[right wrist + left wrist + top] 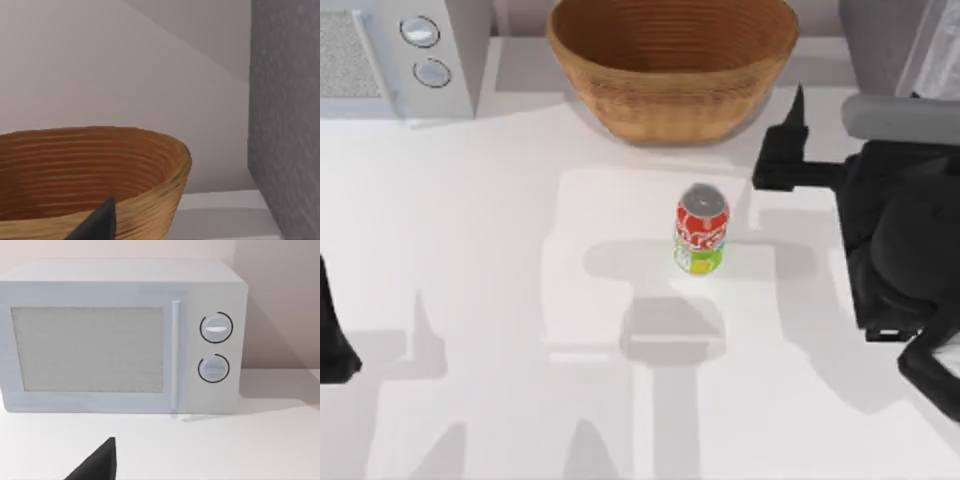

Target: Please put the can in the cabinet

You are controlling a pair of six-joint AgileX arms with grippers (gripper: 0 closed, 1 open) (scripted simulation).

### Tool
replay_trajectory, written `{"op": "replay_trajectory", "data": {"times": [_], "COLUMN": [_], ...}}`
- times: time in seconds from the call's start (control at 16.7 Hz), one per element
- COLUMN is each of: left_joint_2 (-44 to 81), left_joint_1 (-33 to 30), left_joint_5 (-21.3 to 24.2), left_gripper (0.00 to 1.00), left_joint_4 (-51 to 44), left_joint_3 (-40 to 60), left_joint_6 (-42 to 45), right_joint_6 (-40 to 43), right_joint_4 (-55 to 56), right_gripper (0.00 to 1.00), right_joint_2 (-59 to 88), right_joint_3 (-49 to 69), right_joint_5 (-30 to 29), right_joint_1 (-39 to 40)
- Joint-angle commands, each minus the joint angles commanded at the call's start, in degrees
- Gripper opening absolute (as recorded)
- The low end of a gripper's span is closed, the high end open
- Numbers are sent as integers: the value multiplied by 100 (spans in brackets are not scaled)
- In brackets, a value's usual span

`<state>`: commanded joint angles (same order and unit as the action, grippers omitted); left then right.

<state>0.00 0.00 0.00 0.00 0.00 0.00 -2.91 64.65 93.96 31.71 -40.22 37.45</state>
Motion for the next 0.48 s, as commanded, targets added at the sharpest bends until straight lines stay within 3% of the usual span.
{"op": "replay_trajectory", "data": {"times": [0.48], "left_joint_2": [0], "left_joint_1": [0], "left_joint_5": [0], "left_gripper": [100], "left_joint_4": [0], "left_joint_3": [0], "left_joint_6": [0], "right_joint_6": [115], "right_joint_4": [2365], "right_gripper": [100], "right_joint_2": [3687], "right_joint_3": [1075], "right_joint_5": [-1327], "right_joint_1": [1269]}}
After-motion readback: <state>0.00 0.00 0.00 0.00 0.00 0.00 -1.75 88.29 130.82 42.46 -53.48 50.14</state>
